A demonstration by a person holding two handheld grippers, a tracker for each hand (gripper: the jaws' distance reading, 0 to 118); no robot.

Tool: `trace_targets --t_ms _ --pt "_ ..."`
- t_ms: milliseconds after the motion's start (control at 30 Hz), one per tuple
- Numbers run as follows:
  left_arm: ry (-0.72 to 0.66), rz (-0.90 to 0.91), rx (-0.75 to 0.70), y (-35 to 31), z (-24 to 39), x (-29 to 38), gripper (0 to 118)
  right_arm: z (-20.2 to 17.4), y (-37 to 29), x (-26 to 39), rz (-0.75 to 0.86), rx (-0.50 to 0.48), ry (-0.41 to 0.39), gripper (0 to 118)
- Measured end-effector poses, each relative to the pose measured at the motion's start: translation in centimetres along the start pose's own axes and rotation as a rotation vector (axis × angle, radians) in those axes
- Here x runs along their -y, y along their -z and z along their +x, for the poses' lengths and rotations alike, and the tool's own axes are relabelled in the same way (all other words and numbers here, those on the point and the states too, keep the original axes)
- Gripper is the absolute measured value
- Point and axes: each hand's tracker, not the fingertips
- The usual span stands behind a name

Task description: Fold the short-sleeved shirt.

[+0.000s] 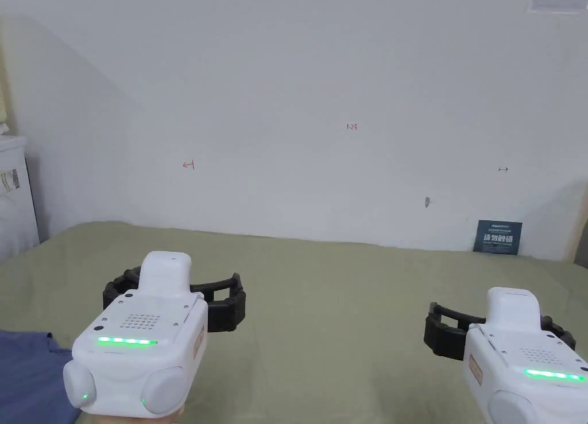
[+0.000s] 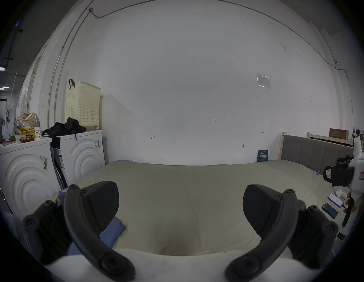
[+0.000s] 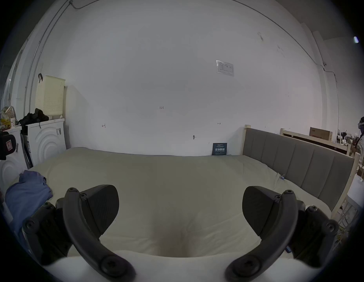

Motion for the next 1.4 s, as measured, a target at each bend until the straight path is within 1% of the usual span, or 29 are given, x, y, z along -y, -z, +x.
trace_targets --t_ms 200,333,400,600,867,1100,1167,1233,1300,1400 --pt "-0.014 -0.030 0.018 0.3 0.0 -0.1 118 -0.1 -0.1 -0.1 0.009 -0.002 -0.021 118" --pt "-0.022 -0.006 0.009 0.2 0.1 -0.1 118 0.0 0.0 -0.1 0.004 0.013 0.002 118" --pt "-0.023 -0.004 0.005 0.3 0.0 -0.2 118 0.2 0.1 -0.2 -0.005 -0.010 0.020 118" --pt "-0.040 0.000 -0.004 0.5 -0.1 -0.2 118 0.0 0.0 -0.3 0.018 0.007 -0.005 118" --pt "-0.041 -0.007 -0.002 0.3 0.0 -0.1 118 0.5 0.2 -0.2 0.005 0.012 0.014 118" --pt "-0.041 0.007 0.007 -0.3 0.4 -0.5 118 0.4 0.1 0.1 -0.003 0.010 -0.007 118" --pt "-0.045 0.005 0.002 2.0 -0.6 0.6 118 0.4 0.1 0.2 -0.002 0.008 0.000 118" --pt "-0.052 0.013 0.016 2.8 -1.1 1.2 118 0.3 0.1 0.3 -0.005 0.006 0.001 118" --pt "-0.038 0.021 0.017 -0.8 1.4 -1.5 118 0.2 0.0 0.3 -0.007 0.002 -0.001 118" --pt "-0.028 0.022 0.020 -0.8 1.2 -1.5 118 0.0 0.0 0.2 -0.010 -0.001 -0.008 118"
